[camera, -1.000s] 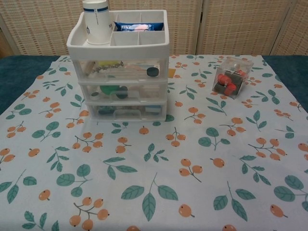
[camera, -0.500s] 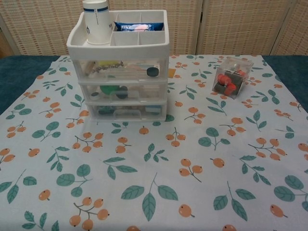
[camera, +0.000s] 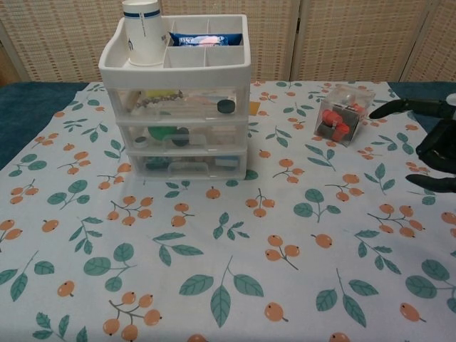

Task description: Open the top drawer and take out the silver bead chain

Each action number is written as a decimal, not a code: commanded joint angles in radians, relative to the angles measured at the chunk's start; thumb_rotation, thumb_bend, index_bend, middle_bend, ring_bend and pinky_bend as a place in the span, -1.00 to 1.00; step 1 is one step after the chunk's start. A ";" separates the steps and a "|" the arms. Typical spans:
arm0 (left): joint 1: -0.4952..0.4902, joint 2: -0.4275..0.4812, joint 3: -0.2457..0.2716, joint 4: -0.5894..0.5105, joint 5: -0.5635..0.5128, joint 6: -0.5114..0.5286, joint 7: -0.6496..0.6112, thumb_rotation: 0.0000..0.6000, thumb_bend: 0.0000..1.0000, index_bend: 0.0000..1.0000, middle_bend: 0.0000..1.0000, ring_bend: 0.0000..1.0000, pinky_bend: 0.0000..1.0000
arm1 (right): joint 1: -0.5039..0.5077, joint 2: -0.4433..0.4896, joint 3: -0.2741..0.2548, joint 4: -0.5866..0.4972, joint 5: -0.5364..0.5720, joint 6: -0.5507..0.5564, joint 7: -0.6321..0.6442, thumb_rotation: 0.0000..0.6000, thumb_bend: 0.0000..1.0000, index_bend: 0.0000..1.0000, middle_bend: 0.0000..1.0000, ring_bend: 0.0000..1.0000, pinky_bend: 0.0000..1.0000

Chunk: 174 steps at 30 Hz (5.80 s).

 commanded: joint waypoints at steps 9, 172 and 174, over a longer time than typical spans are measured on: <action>-0.005 0.027 -0.007 -0.003 -0.007 -0.011 -0.010 1.00 -0.53 -0.86 -0.87 -0.91 -0.84 | 0.209 -0.150 0.087 0.017 0.210 -0.319 0.278 1.00 -0.02 -0.77 0.87 1.00 1.00; -0.023 0.054 0.014 -0.055 -0.032 -0.072 0.011 1.00 -0.53 -0.85 -0.87 -0.90 -0.84 | 0.397 -0.147 0.027 -0.107 0.164 -0.264 0.160 1.00 0.35 -0.74 0.81 1.00 1.00; -0.024 0.054 0.013 -0.055 -0.033 -0.073 0.011 1.00 -0.53 -0.85 -0.87 -0.90 -0.84 | 0.391 -0.141 0.022 -0.112 0.150 -0.255 0.163 1.00 0.35 -0.80 0.80 1.00 1.00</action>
